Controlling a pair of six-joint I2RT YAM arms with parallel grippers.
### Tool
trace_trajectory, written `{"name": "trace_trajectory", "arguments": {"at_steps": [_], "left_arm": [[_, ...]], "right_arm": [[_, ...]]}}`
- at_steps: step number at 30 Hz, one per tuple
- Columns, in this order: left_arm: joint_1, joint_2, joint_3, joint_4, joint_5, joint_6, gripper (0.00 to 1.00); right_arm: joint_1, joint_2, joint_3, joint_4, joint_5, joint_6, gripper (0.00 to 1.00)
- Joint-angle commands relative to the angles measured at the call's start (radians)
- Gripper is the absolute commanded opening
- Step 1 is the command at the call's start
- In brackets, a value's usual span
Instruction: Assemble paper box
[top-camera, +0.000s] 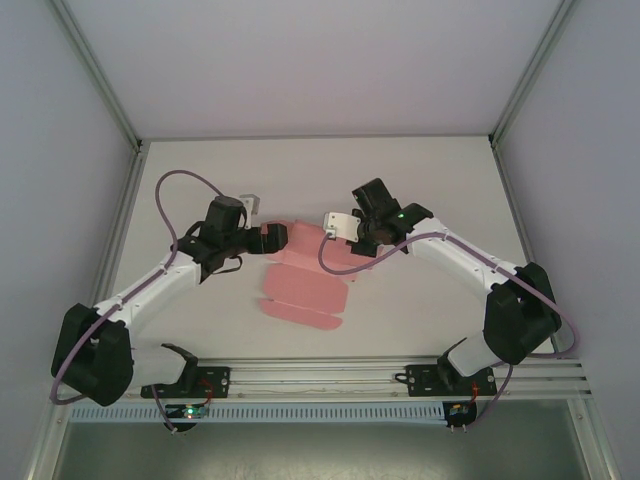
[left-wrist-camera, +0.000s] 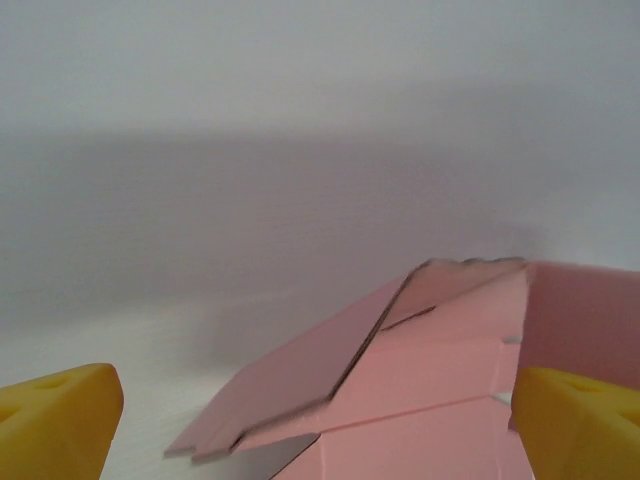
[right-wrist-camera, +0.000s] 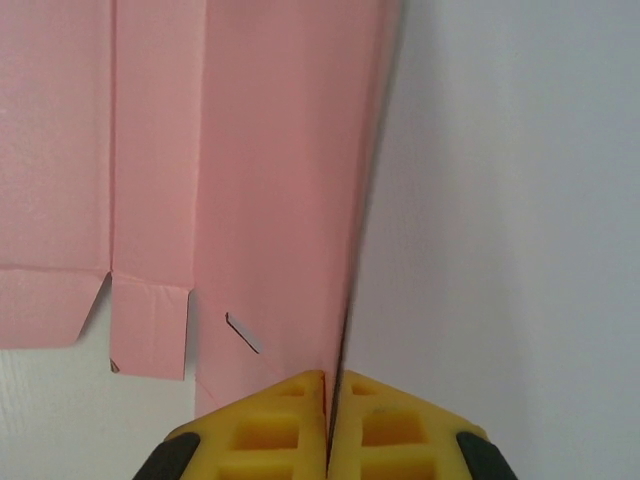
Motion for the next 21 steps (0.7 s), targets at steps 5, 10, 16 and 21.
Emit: {"name": "trace_trajectory", "arguments": {"at_steps": [5, 10, 16, 21], "left_arm": [[-0.034, 0.05, -0.001, 0.133, 0.028, 0.02, 1.0], [-0.07, 0.086, 0.011, 0.157, -0.032, 0.002, 1.0], [-0.122, 0.1, -0.038, 0.235, -0.239, -0.096, 1.0], [-0.174, 0.116, -0.073, 0.322, -0.405, -0.237, 1.0]], "right_arm": [[0.028, -0.014, -0.031, 0.016, -0.055, 0.006, 0.0], [0.045, -0.018, -0.037, 0.037, -0.082, 0.031, 0.0], [0.049, -0.04, -0.057, 0.089, -0.19, 0.115, 0.0], [0.052, -0.055, -0.071, 0.147, -0.252, 0.226, 0.0]]}}
